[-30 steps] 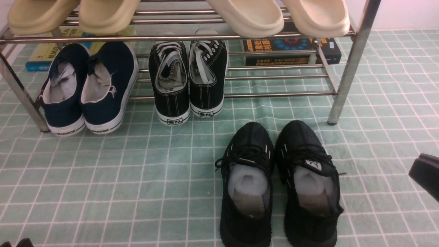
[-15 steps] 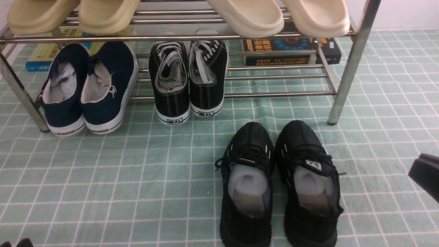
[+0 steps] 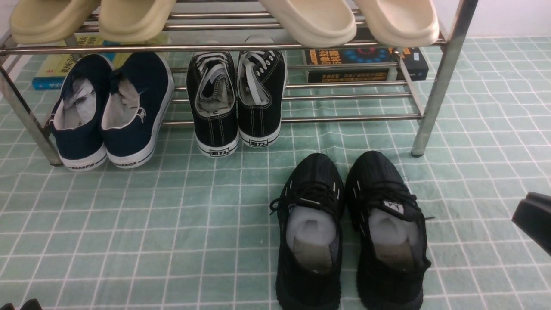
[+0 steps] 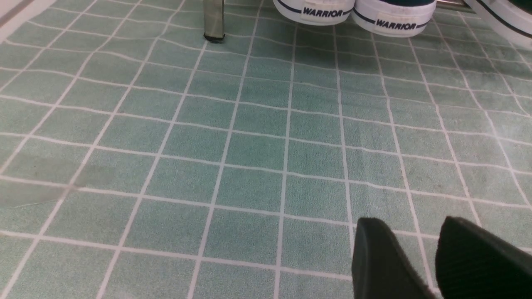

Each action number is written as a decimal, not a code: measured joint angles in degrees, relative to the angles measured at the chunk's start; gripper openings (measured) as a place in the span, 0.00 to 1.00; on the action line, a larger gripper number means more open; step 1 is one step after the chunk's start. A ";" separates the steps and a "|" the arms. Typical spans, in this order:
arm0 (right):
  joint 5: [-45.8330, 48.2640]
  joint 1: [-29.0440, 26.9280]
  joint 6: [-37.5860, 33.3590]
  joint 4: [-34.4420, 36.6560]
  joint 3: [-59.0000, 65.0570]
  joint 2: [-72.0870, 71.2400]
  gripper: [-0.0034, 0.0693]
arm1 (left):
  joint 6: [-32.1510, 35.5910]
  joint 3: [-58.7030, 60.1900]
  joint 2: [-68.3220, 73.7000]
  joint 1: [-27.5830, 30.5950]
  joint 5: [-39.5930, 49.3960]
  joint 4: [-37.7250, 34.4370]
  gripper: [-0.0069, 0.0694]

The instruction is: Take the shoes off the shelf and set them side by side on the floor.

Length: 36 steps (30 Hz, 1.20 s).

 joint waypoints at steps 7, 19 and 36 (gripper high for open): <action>1.98 0.00 0.00 0.00 0.00 -1.29 0.20 | 0.00 0.00 0.00 0.00 0.00 0.00 0.41; 6.77 -10.87 0.00 -3.92 0.98 -4.43 0.21 | 0.00 0.00 0.00 0.00 0.00 0.00 0.41; 15.55 -27.46 0.00 -7.31 18.84 -22.70 0.24 | 0.00 0.00 0.00 0.00 0.00 0.00 0.41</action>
